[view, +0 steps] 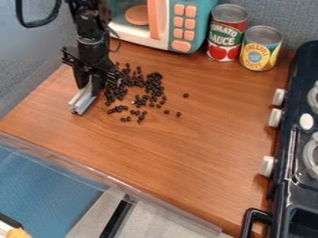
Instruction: Sweep into pile
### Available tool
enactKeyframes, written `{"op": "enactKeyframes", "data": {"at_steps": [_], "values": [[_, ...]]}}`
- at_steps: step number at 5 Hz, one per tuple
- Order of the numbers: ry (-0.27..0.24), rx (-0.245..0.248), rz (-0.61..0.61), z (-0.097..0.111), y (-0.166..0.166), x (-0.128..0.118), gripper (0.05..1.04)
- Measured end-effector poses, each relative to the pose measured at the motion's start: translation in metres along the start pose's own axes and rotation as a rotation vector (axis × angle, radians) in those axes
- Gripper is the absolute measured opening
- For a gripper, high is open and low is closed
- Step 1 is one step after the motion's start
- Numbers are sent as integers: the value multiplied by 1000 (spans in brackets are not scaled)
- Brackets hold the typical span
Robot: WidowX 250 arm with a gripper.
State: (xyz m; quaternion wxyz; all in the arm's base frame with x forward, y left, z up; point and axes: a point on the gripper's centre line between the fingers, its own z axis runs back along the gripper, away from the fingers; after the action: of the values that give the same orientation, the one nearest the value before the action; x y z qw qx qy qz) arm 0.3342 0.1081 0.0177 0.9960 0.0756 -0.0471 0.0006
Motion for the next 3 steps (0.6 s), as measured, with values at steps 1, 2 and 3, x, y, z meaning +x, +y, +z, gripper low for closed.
{"op": "enactKeyframes", "data": {"at_steps": [1,2,3], "values": [[-16,-3,-6,3,-16,1,345],[-26,-9,-19,5,-31,2,345],[-30,-17,-26,7,-47,0,345]]}}
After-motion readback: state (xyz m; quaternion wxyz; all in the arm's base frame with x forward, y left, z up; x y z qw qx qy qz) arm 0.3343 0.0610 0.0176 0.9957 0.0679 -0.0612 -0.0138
